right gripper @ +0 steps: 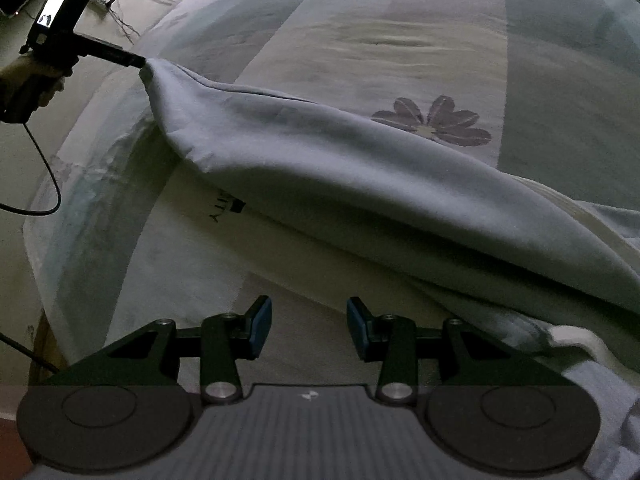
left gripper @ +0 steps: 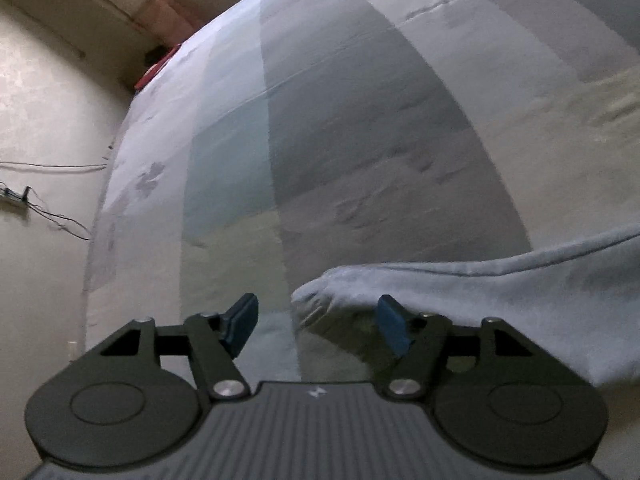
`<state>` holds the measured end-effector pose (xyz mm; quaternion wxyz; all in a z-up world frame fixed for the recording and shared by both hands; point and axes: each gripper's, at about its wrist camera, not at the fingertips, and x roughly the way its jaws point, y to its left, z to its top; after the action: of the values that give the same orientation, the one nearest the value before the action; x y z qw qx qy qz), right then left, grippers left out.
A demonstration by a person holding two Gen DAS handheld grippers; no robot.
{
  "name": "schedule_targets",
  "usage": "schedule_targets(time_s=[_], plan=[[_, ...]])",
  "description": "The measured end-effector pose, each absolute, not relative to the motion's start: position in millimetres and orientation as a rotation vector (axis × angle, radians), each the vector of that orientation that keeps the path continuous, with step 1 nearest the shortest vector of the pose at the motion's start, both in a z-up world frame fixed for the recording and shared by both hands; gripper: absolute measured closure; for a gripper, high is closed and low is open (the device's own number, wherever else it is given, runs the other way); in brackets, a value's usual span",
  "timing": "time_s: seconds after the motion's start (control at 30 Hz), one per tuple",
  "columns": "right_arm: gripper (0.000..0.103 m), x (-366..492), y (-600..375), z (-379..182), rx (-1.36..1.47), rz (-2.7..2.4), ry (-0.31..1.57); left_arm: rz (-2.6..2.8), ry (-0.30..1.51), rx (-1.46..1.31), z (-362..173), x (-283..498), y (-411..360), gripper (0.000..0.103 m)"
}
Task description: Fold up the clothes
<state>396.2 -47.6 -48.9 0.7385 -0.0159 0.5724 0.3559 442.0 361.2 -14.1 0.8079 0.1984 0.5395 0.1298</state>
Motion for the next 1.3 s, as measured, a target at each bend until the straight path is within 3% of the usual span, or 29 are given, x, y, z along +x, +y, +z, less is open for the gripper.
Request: schedule_targets(time_s=[0.47,0.87,1.3], plan=[[0.057,407,5,-24,-0.104,0.901,1.154,0.078,1.157,-0.167,-36,417,371,0.035],[0.07,452,-33,-8,-0.254,0.647,1.107,-0.057,1.147,-0.001,-42,393,319,0.034],[0.07,531,-134,-48,-0.733,0.747,1.111,-0.075,1.167,0.085,-24,344,233,0.033]])
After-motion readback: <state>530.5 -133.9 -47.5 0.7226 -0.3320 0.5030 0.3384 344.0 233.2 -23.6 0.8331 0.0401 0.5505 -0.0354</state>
